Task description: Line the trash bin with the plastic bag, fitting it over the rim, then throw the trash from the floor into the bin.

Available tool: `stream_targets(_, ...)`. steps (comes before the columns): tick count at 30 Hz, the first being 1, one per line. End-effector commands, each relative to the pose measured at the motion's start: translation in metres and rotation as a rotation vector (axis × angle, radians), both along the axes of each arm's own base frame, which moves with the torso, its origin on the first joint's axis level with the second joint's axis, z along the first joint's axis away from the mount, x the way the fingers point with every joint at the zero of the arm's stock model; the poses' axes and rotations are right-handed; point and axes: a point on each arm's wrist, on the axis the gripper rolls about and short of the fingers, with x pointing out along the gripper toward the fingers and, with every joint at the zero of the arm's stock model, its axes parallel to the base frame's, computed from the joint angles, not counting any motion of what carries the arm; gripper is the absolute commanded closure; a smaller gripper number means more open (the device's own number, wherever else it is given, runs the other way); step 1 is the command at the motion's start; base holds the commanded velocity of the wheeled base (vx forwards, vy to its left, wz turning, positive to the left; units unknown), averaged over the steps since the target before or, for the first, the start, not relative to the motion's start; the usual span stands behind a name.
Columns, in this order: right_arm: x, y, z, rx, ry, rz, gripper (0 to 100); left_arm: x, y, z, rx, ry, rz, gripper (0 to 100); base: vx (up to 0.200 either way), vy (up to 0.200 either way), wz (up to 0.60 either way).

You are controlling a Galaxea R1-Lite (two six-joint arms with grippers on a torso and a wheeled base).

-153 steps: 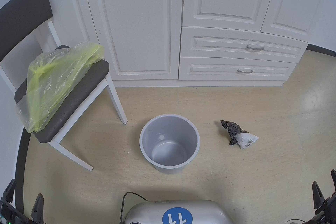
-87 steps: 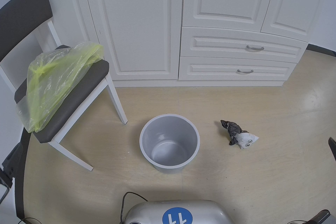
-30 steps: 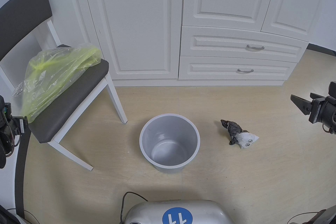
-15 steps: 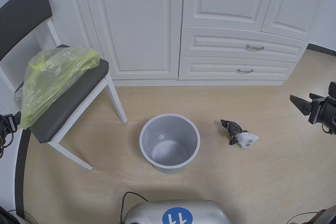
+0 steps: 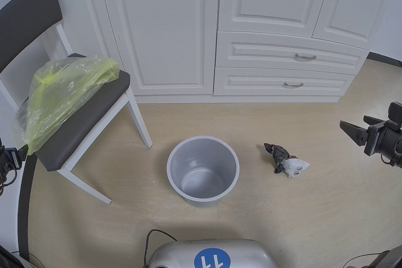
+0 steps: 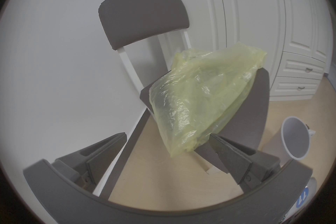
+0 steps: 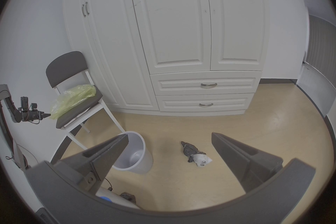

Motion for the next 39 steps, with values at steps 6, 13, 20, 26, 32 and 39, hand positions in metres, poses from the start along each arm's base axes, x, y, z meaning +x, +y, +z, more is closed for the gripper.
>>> stream_targets(6, 0.000, 0.001, -0.004, -0.006, 0.017, 0.008, 0, -0.013, 0.006, -0.016, 0.004, 0.075, -0.058, 0, 0.000, 0.000, 0.00)
stream_targets(13, 0.009, 0.002, -0.010, -0.009, 0.047, 0.004, 0, 0.006, 0.024, -0.046, -0.061, 0.157, -0.032, 0, 0.000, 0.000, 0.00)
stream_targets(20, 0.008, 0.000, -0.008, -0.007, 0.038, -0.005, 0, 0.020, 0.034, -0.056, -0.089, 0.095, -0.002, 0, 0.000, 0.000, 0.00)
stream_targets(26, 0.007, 0.000, -0.007, -0.006, 0.032, -0.007, 0, 0.018, 0.032, -0.053, -0.142, 0.032, -0.020, 0, 0.000, 0.000, 0.00)
stream_targets(32, 0.007, 0.000, -0.007, -0.006, 0.031, -0.007, 0, 0.016, 0.029, -0.054, -0.166, 0.027, -0.068, 0, 0.000, 0.000, 0.00)
stream_targets(39, 0.009, 0.000, -0.008, -0.005, 0.039, -0.005, 0, 0.017, 0.028, -0.053, -0.219, -0.005, -0.091, 0, 0.000, 0.000, 0.00)
